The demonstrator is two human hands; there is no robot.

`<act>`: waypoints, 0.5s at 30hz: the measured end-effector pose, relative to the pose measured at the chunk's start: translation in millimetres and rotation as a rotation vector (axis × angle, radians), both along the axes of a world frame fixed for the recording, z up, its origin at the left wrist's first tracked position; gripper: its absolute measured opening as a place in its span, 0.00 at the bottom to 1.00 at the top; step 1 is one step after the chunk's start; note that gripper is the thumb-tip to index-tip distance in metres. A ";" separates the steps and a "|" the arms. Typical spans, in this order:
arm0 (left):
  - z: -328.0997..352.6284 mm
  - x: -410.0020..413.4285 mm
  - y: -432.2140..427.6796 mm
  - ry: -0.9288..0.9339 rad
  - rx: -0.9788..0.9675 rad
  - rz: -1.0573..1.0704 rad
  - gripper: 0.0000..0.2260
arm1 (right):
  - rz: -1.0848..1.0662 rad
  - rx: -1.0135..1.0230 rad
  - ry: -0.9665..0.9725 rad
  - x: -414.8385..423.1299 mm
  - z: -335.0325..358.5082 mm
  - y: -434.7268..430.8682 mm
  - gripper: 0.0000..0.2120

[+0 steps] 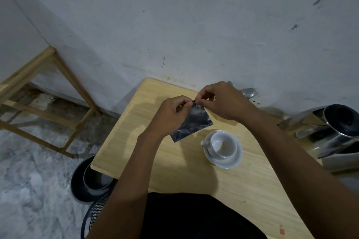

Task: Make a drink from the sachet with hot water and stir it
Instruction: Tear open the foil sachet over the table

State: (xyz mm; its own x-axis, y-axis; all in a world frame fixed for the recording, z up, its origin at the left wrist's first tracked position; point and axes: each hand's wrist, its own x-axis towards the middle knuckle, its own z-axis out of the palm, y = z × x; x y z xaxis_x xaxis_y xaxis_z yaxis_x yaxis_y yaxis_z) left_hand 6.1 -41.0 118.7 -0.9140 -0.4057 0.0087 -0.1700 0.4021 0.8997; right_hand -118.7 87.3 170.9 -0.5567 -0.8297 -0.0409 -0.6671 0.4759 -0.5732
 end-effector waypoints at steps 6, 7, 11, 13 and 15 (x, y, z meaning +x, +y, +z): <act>3.7 -1.7 3.0 0.040 -0.020 0.034 0.08 | 0.025 0.069 0.054 -1.6 13.2 -2.9 0.06; 4.3 -2.0 3.6 0.046 -0.054 0.034 0.08 | 0.031 0.087 0.083 -1.3 15.2 -3.1 0.07; 5.2 -4.3 4.2 0.072 -0.102 0.050 0.08 | 0.053 0.123 0.158 0.4 22.3 -4.4 0.06; 7.0 -5.2 3.4 0.071 -0.111 0.048 0.08 | 0.060 0.116 0.177 0.7 23.4 -4.8 0.06; 10.1 -6.0 2.7 0.074 -0.108 0.049 0.09 | 0.063 0.100 0.202 0.7 22.7 -5.1 0.05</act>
